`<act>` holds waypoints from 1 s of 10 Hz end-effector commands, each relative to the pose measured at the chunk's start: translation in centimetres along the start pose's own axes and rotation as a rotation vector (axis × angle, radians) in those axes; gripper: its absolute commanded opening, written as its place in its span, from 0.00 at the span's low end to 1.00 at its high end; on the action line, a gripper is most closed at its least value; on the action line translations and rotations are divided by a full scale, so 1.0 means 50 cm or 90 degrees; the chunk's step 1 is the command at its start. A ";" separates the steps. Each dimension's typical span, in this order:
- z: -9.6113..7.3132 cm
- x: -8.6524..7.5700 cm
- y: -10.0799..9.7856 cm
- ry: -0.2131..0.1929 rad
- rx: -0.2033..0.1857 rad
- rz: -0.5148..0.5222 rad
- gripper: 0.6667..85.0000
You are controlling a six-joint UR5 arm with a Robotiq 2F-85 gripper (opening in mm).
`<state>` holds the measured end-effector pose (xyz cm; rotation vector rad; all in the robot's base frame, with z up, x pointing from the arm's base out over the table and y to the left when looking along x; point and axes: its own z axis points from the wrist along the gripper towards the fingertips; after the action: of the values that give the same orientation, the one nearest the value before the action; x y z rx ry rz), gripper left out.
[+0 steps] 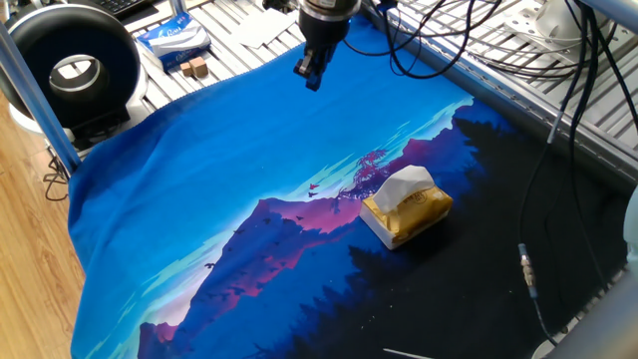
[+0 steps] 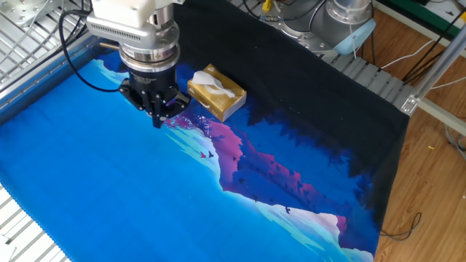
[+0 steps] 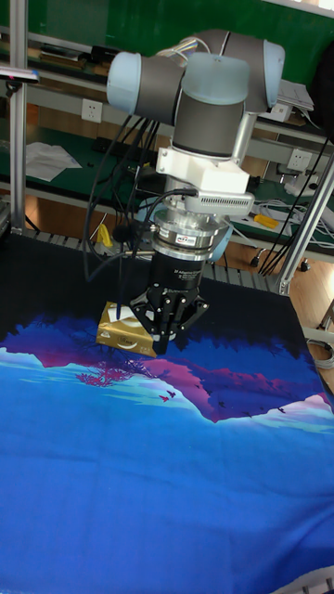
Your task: Pull out a napkin
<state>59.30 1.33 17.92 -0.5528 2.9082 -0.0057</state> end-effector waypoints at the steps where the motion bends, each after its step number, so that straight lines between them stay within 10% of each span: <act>1: -0.005 -0.015 0.002 -0.022 -0.007 0.015 0.00; 10: -0.020 0.018 0.001 -0.010 0.012 0.035 0.00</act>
<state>59.18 0.76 18.39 -0.4966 2.8979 -0.0336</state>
